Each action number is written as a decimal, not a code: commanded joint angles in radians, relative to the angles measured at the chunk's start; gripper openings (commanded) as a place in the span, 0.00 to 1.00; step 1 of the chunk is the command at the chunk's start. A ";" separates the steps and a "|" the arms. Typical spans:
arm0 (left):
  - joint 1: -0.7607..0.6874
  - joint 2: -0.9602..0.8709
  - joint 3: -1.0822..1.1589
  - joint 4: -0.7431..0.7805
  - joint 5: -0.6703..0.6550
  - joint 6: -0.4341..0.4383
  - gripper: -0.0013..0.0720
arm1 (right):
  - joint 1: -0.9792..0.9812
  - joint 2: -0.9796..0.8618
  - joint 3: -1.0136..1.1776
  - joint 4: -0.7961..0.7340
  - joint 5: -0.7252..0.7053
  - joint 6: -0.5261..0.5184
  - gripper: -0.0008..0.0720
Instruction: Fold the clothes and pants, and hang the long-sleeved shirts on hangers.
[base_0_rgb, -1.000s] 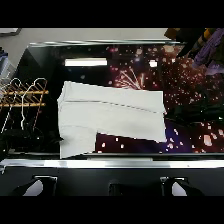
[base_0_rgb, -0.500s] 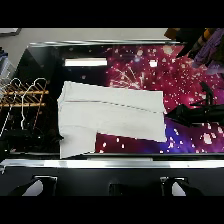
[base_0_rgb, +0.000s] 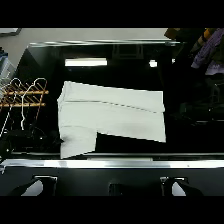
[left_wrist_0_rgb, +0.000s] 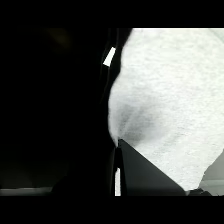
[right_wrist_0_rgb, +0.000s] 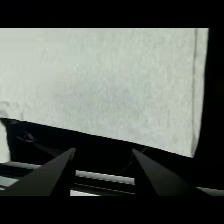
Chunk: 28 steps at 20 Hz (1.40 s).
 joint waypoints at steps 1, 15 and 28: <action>0.000 -0.001 0.000 0.002 -0.001 0.001 0.04 | -0.050 -0.042 0.011 -0.071 -0.018 0.020 0.56; 0.000 -0.001 0.000 0.002 0.034 0.001 0.05 | -0.196 -0.278 -0.344 -0.044 -0.122 -0.128 0.59; 0.000 -0.001 0.000 0.002 0.056 0.001 0.05 | -0.195 -0.279 -0.425 0.115 -0.253 -0.223 0.60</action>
